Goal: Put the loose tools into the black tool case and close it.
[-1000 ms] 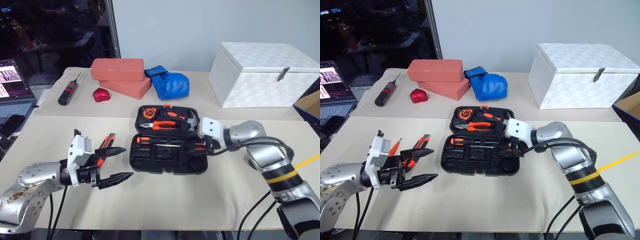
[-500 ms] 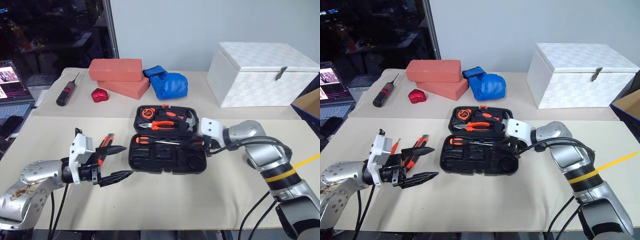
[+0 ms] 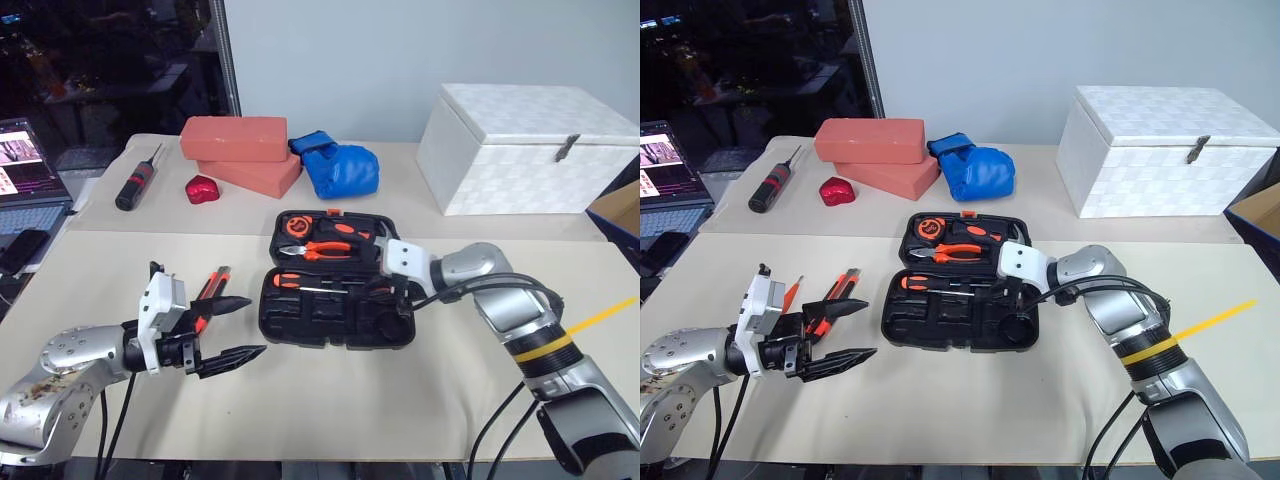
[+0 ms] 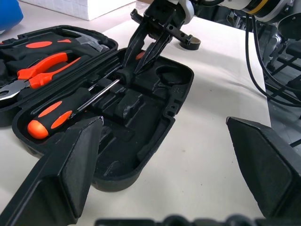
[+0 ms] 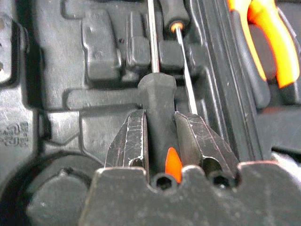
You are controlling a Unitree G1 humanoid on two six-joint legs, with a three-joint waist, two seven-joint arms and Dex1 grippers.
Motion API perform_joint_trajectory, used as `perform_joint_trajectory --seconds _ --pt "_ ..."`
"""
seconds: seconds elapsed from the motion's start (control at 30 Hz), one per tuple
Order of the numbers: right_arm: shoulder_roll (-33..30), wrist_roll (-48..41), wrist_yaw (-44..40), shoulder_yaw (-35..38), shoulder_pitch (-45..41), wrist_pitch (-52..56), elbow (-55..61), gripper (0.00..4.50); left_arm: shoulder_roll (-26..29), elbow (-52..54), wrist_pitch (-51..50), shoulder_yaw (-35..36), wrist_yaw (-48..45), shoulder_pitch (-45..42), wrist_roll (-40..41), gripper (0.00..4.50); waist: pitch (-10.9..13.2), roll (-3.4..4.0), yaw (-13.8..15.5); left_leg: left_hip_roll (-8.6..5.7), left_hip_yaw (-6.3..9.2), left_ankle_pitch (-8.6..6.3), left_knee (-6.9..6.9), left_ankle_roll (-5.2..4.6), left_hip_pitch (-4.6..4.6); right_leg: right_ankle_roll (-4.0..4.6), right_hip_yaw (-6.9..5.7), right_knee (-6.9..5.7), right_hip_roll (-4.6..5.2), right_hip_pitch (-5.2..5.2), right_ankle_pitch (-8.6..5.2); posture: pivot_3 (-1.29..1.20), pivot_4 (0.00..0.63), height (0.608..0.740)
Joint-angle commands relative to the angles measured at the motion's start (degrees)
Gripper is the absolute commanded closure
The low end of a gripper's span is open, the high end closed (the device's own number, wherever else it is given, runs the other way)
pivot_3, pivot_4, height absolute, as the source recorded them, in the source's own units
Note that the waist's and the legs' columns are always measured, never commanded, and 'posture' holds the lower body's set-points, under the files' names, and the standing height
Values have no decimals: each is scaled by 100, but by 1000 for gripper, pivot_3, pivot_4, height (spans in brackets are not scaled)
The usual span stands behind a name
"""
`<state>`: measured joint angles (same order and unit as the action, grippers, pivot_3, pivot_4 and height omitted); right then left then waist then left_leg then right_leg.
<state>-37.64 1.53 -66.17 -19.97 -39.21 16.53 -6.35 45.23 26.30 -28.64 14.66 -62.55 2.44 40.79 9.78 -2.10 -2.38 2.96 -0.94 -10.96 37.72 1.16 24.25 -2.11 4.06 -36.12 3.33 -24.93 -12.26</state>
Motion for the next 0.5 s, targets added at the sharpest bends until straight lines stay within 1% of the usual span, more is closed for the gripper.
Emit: perform_joint_trajectory --seconds 0.03,0.07,0.13,0.17,0.2,0.27,0.4,0.43,0.47,0.5 --pt "-178 125 -154 -21 -19 -202 -142 3932 20 127 181 93 -30 -17 29 0 0 0 0 0 0 0 0 0 0 0 0 0 0 0 0 0 150 740" --pt "-185 107 -202 -27 -15 -227 -170 3933 21 114 187 89 -36 -25 22 0 0 0 0 0 0 0 0 0 -1 0 0 0 0 1 0 0 150 740" --pt "-165 27 -296 8 -30 -396 -245 2915 23 88 191 73 -47 -49 15 0 0 0 7 0 0 0 1 0 -2 0 0 -1 0 2 0 0 150 740" --pt "-148 15 -276 42 -35 -478 -267 2704 25 79 192 67 -50 -58 16 0 0 0 12 0 0 0 0 0 -2 0 0 -1 0 2 0 0 150 740" --pt "-135 10 -258 63 -42 -534 -289 2309 27 69 194 62 -54 -66 15 0 0 0 16 0 0 0 0 0 -1 0 0 0 0 2 0 0 150 740" --pt "-95 -104 -199 199 -17 -649 -235 1786 37 40 200 58 -60 -98 14 0 0 0 10 0 0 0 0 0 0 0 -1 1 0 2 -1 0 150 740" --pt "-55 -822 -292 779 199 -655 32 1786 37 22 233 59 -62 -102 -5 0 0 0 13 0 3 0 -6 0 4 -16 0 0 -1 -1 0 0 150 740" --pt "-22 -1028 -285 942 268 -557 87 1786 28 32 243 63 -59 -78 -8 0 0 0 11 -1 3 0 -7 0 4 -30 0 0 -1 0 8 0 150 740" --pt "90 -1389 -160 1225 357 -214 181 1786 9 38 258 70 -46 -51 -15 0 0 0 10 0 3 0 -7 0 5 -36 0 1 -1 0 11 0 150 740" --pt "195 -1665 -15 1464 441 29 246 2041 -8 43 272 72 -35 -28 -22 0 0 -1 9 -1 3 0 -6 0 5 -37 0 0 -1 0 12 0 150 740"
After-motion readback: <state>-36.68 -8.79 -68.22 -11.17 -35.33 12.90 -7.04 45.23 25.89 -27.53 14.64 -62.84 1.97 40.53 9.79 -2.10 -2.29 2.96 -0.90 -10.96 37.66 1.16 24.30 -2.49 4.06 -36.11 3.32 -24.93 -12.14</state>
